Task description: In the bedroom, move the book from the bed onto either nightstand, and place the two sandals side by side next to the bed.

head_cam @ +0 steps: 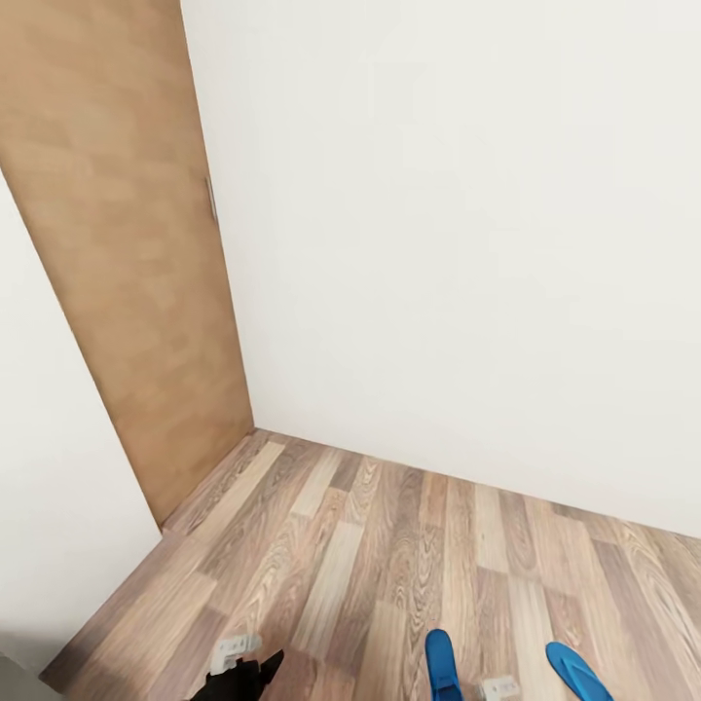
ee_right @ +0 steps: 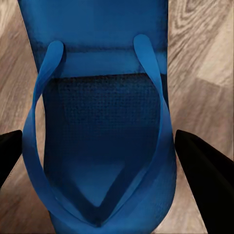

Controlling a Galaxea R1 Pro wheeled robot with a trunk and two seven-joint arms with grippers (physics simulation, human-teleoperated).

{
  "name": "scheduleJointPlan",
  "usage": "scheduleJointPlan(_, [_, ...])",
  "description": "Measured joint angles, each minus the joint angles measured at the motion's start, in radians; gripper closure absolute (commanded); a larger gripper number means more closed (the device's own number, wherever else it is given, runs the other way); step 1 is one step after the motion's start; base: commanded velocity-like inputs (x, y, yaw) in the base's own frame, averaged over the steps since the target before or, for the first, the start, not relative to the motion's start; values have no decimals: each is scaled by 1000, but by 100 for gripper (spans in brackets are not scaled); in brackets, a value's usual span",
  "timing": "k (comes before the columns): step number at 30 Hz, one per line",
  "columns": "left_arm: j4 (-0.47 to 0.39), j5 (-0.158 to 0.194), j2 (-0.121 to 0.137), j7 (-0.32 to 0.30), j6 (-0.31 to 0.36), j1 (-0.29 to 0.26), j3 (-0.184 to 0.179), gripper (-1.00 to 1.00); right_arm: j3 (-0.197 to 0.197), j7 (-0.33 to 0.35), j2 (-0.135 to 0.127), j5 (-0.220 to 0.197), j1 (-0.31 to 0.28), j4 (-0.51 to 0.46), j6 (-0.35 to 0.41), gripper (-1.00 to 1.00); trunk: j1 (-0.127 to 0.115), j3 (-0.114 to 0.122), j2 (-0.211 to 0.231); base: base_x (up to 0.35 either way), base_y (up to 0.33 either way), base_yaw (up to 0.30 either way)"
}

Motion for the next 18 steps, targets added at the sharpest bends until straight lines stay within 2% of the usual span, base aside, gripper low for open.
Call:
scheduleJointPlan(6, [0,0,0,0,0,0,0,-100,-1,-3,0,0,0,0,-2,100,0,0,0,322,0,0])
scheduleJointPlan(8, [0,0,0,0,0,0,0,-100,-4,-6,-14,-1,0,-1,-2,100,0,0,0,322,0,0])
scheduleJointPlan(9, [0,0,0,0,0,0,0,-100,-9,-15,-29,-4,0,-2,-2,100,0,0,0,322,0,0])
scheduleJointPlan(11, [0,0,0,0,0,0,1,-100,-33,-124,-99,-16,0,-4,-2,100,0,0,0,322,0,0])
scheduleJointPlan(14, [0,0,0,0,0,0,1,-100,-89,-384,-167,-44,0,-8,0,100,0,0,0,320,0,0])
scheduleJointPlan(16, [0,0,0,0,0,0,1,-100,-129,-558,-192,-61,0,-10,-1,100,0,0,0,256,0,0])
scheduleJointPlan(18, [0,1,0,0,0,0,1,-100,-140,-652,-203,-66,0,-11,0,100,0,0,0,121,0,0])
